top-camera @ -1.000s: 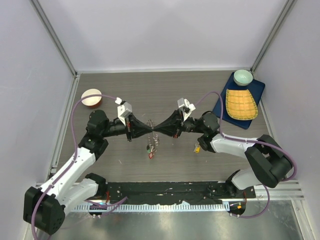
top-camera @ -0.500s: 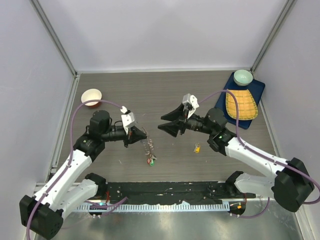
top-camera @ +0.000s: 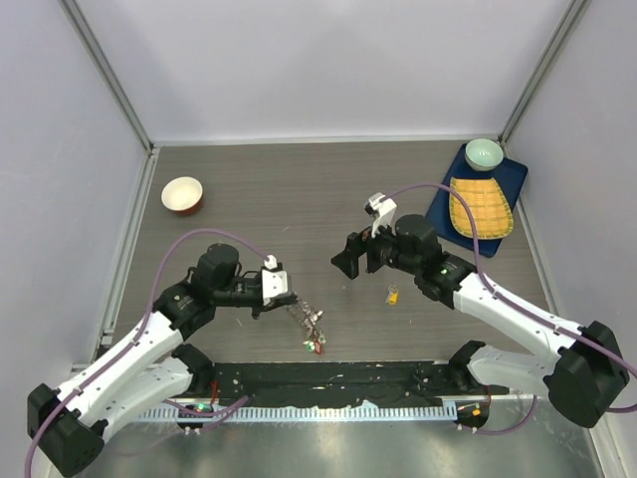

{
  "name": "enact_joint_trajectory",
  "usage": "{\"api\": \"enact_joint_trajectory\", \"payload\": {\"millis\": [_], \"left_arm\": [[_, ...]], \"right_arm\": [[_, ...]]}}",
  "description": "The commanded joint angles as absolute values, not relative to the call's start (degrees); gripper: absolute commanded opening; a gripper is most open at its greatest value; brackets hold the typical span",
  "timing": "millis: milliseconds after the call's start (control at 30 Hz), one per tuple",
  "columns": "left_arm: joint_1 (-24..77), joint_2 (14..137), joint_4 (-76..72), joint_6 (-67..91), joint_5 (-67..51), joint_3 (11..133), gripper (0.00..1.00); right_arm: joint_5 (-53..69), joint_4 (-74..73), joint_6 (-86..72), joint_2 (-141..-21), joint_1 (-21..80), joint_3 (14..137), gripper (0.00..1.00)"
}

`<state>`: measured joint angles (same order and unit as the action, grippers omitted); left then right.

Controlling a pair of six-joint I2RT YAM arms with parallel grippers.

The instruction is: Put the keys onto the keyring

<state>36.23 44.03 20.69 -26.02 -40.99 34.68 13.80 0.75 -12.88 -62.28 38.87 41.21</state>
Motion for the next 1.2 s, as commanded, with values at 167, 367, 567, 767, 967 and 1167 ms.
{"api": "enact_joint_trajectory", "payload": {"millis": [167,367,567,767,967,1167], "left_arm": [[41.39,46.14,16.53,-29.88,-36.12,34.01,0.00],[43.77,50.44,16.00,-30.14,-35.95,35.07,0.00],[46.14,53.61,15.65,-30.32,-34.98,35.59,0.00],[46.93,54.41,15.73,-30.32,-34.10,35.77,0.00],[46.93,52.56,15.38,-31.38,-31.46,34.80,0.00],[46.93,52.47,15.12,-30.85,-30.50,34.89,0.00]], "right_arm": [[-4.56,-9.31,-14.42,-67.23,36.83,44.12,0.93],[-7.29,-11.42,-13.71,-71.80,32.96,46.32,0.90],[-7.21,-11.16,-12.75,-75.84,30.50,47.81,0.86],[-6.86,-9.58,-12.13,-79.63,29.53,48.60,0.79],[-6.85,-7.56,-11.34,-81.56,29.36,48.43,0.68],[-6.86,-6.15,-11.07,-84.81,27.95,49.48,0.51]]}}
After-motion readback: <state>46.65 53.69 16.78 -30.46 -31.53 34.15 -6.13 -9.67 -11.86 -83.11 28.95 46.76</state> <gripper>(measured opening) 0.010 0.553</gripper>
